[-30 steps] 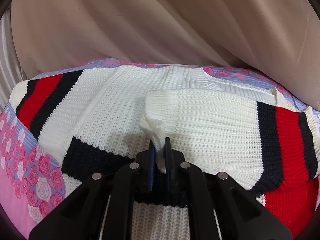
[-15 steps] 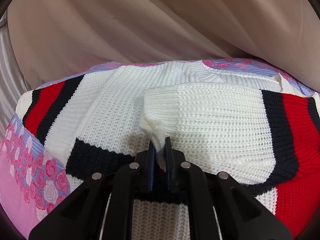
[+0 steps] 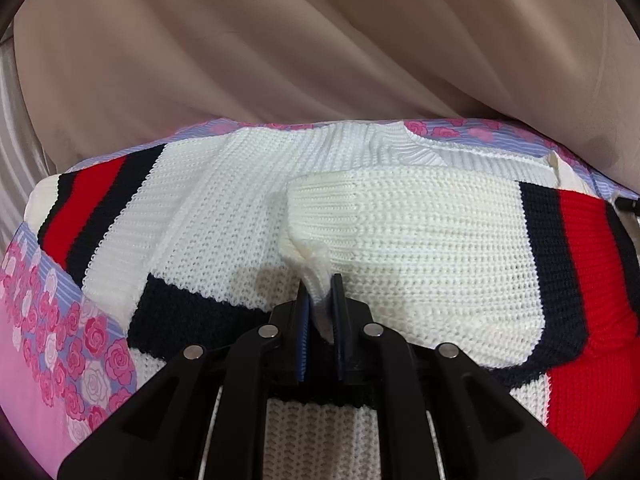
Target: Fold small clothes
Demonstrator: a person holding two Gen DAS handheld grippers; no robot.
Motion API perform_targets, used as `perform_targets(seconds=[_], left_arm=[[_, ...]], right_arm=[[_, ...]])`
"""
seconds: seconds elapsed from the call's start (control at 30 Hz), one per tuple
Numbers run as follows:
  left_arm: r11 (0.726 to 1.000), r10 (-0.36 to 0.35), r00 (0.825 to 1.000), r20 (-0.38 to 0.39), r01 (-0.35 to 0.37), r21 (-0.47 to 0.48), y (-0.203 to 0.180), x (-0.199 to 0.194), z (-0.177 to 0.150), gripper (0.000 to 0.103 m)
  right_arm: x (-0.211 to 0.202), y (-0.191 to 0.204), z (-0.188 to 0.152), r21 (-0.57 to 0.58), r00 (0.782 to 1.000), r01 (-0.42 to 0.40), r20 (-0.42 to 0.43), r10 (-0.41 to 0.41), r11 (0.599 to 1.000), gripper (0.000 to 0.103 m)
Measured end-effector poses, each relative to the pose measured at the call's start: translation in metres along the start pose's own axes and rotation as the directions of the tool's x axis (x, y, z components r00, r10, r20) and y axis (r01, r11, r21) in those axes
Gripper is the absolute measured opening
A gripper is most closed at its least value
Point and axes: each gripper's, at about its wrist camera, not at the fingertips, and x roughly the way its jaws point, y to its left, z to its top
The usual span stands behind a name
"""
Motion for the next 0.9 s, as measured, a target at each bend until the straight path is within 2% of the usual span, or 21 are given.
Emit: perform_targets(seconds=[0.03, 0.07, 0.1, 0.13, 0.17, 0.23, 0.3, 0.33, 0.37, 0.4, 0.43, 0.47, 0.53, 0.6, 0.67, 0.77, 0.83, 0.9], left_arm=[[1.0, 0.0, 1.0, 0.002, 0.0, 0.005, 0.0, 0.0, 0.0, 0.01], [1.0, 0.001, 1.0, 0.003, -0.001, 0.006, -0.001, 0.0, -0.001, 0.01], [1.0, 0.003, 1.0, 0.004, -0.003, 0.005, -0.001, 0.001, -0.001, 0.01], [1.0, 0.009, 1.0, 0.004, -0.009, 0.005, -0.002, 0.001, -0.001, 0.01], [1.0, 0.013, 1.0, 0.003, -0.013, 0.001, -0.002, 0.001, -0.001, 0.01], [1.0, 0.01, 1.0, 0.001, -0.01, -0.008, -0.002, 0.001, -0.001, 0.01], [1.0, -0.003, 1.0, -0.001, 0.003, -0.015, 0.0, 0.001, -0.001, 0.01], [1.0, -0.009, 1.0, -0.001, 0.009, -0.015, 0.001, 0.001, -0.001, 0.01], [1.0, -0.013, 1.0, -0.001, 0.013, -0.016, 0.002, 0.001, -0.001, 0.01], [1.0, -0.014, 1.0, 0.0, 0.014, -0.017, 0.002, 0.001, -0.001, 0.01], [1.0, -0.01, 1.0, 0.001, 0.01, -0.016, 0.002, 0.001, -0.001, 0.01], [1.0, -0.005, 1.0, 0.003, 0.005, -0.014, 0.001, 0.001, -0.001, 0.01], [1.0, 0.009, 1.0, 0.004, -0.008, -0.015, -0.002, 0.001, -0.002, 0.01], [1.0, 0.01, 1.0, 0.001, -0.01, -0.027, -0.002, 0.001, -0.001, 0.01], [0.999, -0.002, 1.0, -0.004, 0.002, -0.044, 0.001, 0.001, -0.002, 0.01], [0.999, -0.013, 1.0, -0.007, 0.012, -0.047, 0.006, -0.001, -0.004, 0.015], [0.999, -0.014, 1.0, 0.004, 0.014, -0.043, 0.008, -0.001, -0.007, 0.019], [0.997, -0.036, 0.999, 0.003, 0.036, -0.066, 0.013, -0.002, -0.008, 0.02]], right_arm=[[-0.009, -0.004, 0.002, 0.015, 0.999, -0.018, 0.04, 0.017, 1.0, 0.007], [-0.01, -0.009, 0.003, 0.021, 0.998, 0.002, 0.062, -0.004, 1.0, 0.005], [0.001, -0.014, 0.002, 0.009, 0.993, 0.107, 0.038, -0.108, 0.994, 0.0], [0.02, -0.019, -0.002, -0.015, 0.978, 0.208, -0.03, -0.208, 0.978, 0.0], [0.031, -0.022, -0.008, -0.028, 0.975, 0.206, -0.08, -0.208, 0.978, 0.0], [0.009, -0.024, -0.016, -0.017, 0.986, 0.165, -0.027, -0.165, 0.986, 0.0], [-0.034, -0.024, -0.029, 0.01, 0.998, 0.049, 0.047, -0.05, 0.999, 0.003], [-0.056, -0.022, -0.04, -0.01, 0.996, 0.019, 0.082, -0.018, 1.0, 0.009], [-0.075, -0.02, -0.053, -0.032, 0.995, 0.007, 0.102, -0.003, 0.999, 0.028], [-0.092, -0.016, -0.071, -0.056, 0.994, -0.014, 0.11, 0.02, 0.998, 0.041], [-0.101, -0.014, -0.086, -0.075, 0.994, -0.043, 0.099, 0.05, 0.996, 0.06], [-0.103, -0.01, -0.099, -0.093, 0.994, -0.071, 0.075, 0.078, 0.993, 0.062], [-0.093, 0.005, -0.119, -0.137, 0.996, -0.086, -0.006, 0.086, 0.987, 0.061], [-0.079, 0.017, -0.137, -0.18, 0.999, -0.014, -0.046, 0.005, 0.984, 0.056], [-0.071, 0.013, -0.144, -0.16, 0.998, 0.029, -0.058, -0.038, 0.987, 0.017], [-0.086, -0.004, -0.145, -0.083, 0.999, 0.032, 0.008, -0.032, 0.996, 0.014], [-0.072, -0.008, -0.152, -0.092, 0.997, 0.065, -0.028, -0.067, 0.994, 0.013], [-0.072, -0.003, -0.159, -0.115, 0.995, 0.094, -0.008, -0.096, 0.989, 0.015]])
